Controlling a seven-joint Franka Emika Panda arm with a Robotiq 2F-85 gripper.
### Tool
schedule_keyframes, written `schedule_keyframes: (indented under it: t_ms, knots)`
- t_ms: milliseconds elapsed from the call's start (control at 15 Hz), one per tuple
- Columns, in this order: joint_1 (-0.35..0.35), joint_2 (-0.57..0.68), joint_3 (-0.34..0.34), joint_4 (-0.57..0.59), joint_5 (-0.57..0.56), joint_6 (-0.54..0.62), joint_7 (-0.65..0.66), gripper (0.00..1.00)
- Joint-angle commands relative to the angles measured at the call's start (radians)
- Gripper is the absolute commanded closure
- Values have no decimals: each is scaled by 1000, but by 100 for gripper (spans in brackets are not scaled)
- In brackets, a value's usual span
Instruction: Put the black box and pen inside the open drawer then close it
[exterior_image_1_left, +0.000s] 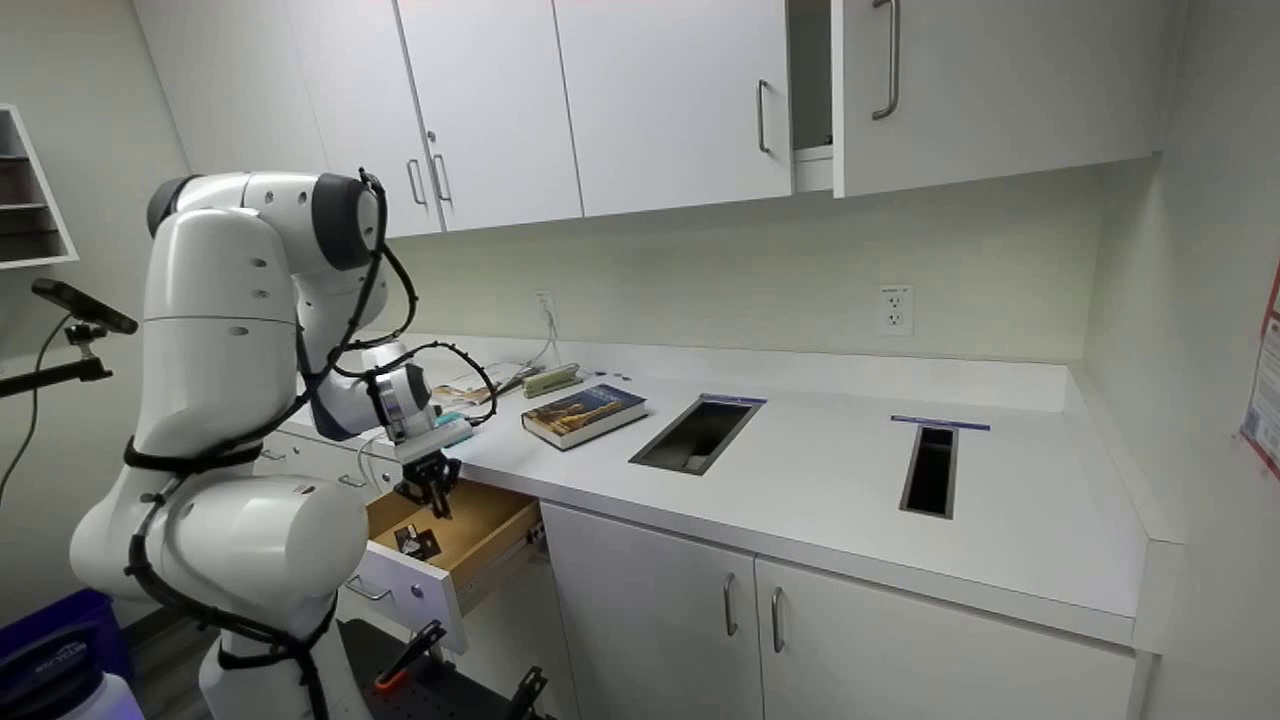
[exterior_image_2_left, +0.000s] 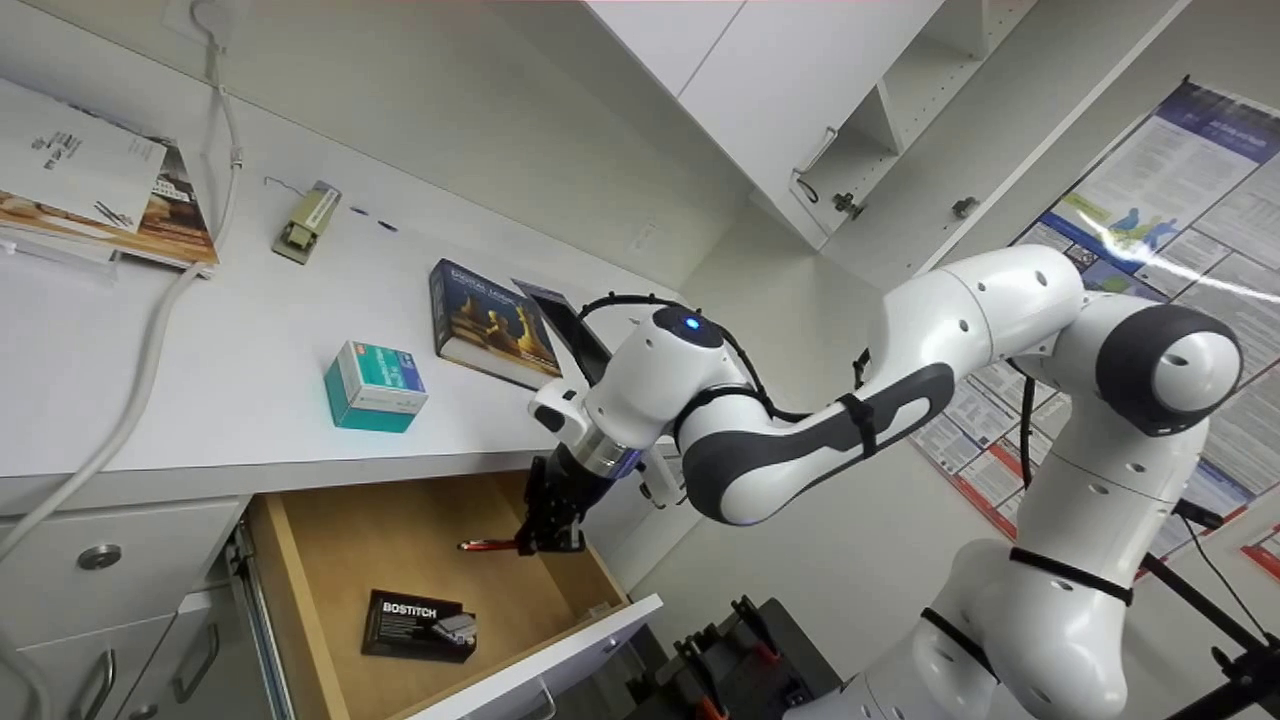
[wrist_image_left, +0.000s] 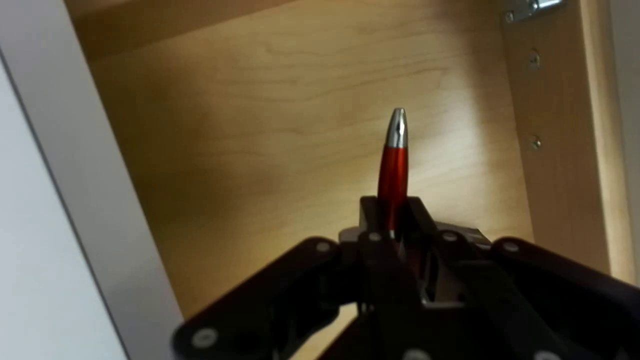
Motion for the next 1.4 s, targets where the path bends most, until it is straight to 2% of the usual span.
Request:
schedule_keyframes:
  t_ms: [0, 467, 533, 600, 800, 1133, 1333]
  knots:
    - [28, 64, -64, 11, -97, 49, 166, 96]
    - [57, 181, -94, 93, -125, 45, 221, 96]
    - [64, 180, -97, 98, -127, 41, 228, 60]
    - [74, 169, -101, 98, -134, 38, 234, 59]
    - [95, 120, -108, 83, -167, 35, 233, 37]
    - [47, -1, -25, 35, -193, 25, 28, 1]
    - [-17, -70, 54, 16, -133, 40, -194, 0]
